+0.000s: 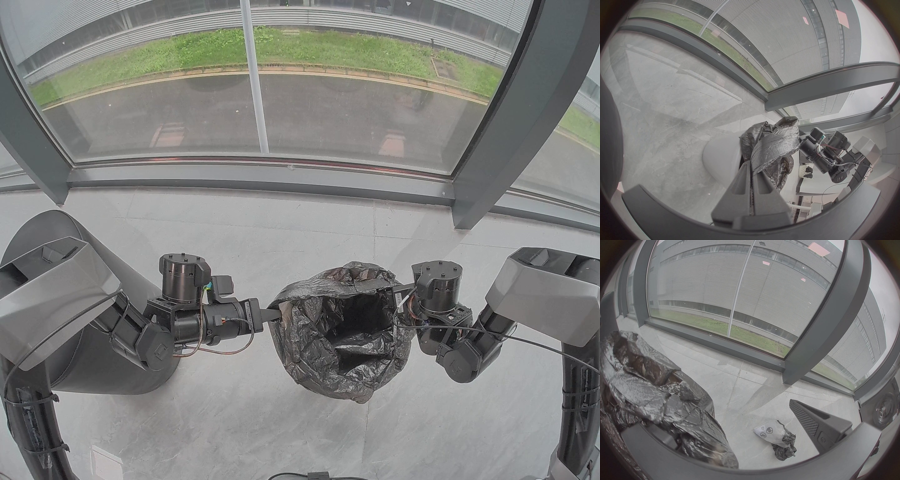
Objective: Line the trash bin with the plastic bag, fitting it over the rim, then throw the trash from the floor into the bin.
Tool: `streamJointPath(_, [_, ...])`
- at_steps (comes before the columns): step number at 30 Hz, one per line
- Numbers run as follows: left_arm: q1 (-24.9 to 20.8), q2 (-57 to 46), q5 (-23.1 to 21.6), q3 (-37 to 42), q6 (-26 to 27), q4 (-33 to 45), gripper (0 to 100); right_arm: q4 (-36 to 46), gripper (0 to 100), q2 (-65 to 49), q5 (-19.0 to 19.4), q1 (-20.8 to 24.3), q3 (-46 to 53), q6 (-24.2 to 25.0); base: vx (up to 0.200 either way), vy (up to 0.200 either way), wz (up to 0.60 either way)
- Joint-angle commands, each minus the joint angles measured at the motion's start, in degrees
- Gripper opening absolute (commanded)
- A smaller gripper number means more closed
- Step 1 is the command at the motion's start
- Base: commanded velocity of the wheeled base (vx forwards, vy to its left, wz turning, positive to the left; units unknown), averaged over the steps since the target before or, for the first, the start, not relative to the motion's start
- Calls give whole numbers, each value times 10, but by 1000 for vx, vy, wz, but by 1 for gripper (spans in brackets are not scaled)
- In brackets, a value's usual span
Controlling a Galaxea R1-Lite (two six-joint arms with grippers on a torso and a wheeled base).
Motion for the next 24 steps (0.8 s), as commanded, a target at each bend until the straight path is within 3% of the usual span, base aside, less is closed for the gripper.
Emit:
streamJointPath(1, [3,23,0,-16,0,1,0,-14,100,15,5,-2,0,1,0,0,0])
streamJointPath(14, [9,28,0,-19,-2,1,0,-22,100,18,12,-1,0,6,0,0,0])
streamJointPath(15, [8,28,0,-19,-1,1,100,-22,100,18,12,-1,-1,7,0,0,0])
streamJointPath(21, [-4,9,20,-11,-3,1,100,-22,100,12,12,-1,-4,25,0,0,0])
streamJointPath(24, [-22,-14,86,-2,6,-3,100,-22,100,13,12,-2,-4,26,0,0,0])
